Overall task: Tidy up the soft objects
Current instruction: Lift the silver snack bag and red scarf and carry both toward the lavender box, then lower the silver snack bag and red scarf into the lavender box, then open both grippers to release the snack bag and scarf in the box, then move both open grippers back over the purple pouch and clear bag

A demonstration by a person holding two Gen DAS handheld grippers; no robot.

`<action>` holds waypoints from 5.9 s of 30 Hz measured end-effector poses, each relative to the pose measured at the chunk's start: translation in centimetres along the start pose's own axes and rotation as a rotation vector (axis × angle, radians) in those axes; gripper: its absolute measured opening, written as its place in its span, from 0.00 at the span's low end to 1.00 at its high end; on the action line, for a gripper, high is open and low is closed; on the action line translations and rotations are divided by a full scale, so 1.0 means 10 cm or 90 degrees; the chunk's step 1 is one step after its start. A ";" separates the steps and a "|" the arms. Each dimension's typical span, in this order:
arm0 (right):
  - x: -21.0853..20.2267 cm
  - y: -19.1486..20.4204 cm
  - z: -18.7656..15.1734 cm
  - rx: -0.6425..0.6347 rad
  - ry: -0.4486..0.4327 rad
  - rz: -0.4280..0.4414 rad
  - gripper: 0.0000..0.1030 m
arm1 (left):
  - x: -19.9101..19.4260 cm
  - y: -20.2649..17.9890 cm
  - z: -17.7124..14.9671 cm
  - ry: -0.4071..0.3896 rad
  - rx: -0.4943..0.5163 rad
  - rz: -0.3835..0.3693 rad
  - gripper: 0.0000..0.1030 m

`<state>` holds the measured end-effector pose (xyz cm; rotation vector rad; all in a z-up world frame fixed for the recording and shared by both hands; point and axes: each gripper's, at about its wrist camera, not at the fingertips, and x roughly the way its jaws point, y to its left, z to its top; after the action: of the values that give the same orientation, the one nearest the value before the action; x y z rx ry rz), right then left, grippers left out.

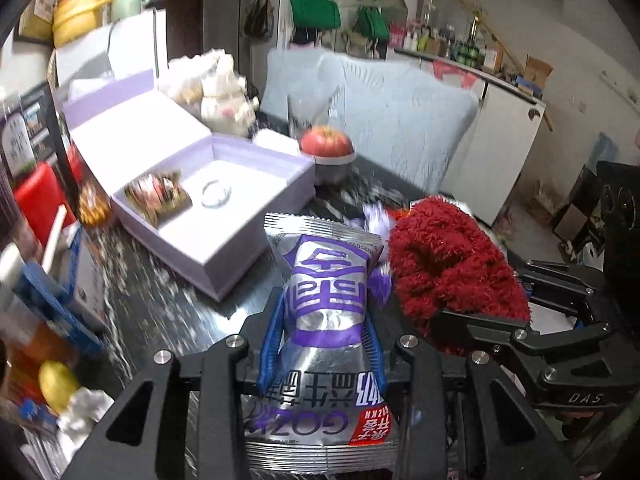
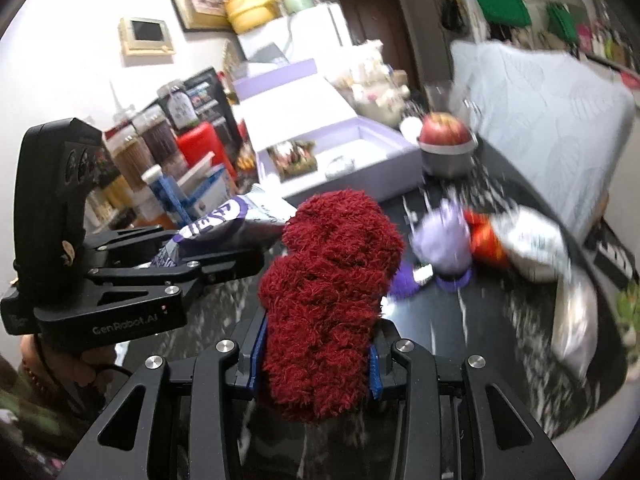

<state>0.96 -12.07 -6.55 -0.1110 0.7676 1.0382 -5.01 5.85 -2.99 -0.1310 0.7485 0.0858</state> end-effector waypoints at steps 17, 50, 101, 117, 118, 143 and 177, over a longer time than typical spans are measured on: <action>-0.11 0.31 1.06 -0.102 -0.108 0.024 0.37 | -0.29 0.40 0.87 -0.144 0.008 0.043 0.35; 1.54 -0.23 2.39 -0.105 -0.019 0.013 0.37 | 1.25 1.44 1.72 -0.006 -0.079 0.133 0.35; 2.31 -0.63 1.87 -0.057 0.222 -0.087 0.68 | 2.06 1.42 1.13 0.295 -0.073 0.148 0.53; 1.66 -0.38 2.26 -0.077 0.123 -0.105 0.68 | 1.31 1.31 1.65 0.162 -0.062 0.160 0.54; 1.62 -0.36 2.28 -0.078 0.117 -0.106 0.68 | 1.25 1.29 1.68 0.158 -0.059 0.166 0.55; 0.07 0.12 2.28 -0.138 -0.075 -0.165 0.77 | -0.28 0.57 1.80 -0.113 0.024 0.172 0.78; -0.68 -0.08 0.86 -0.084 -0.089 -0.250 0.82 | -0.12 -0.46 0.82 -0.054 0.114 -0.013 0.80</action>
<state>4.15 -13.82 3.81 -0.2875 0.5230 0.7123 0.22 2.50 4.22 0.0356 0.6674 0.0040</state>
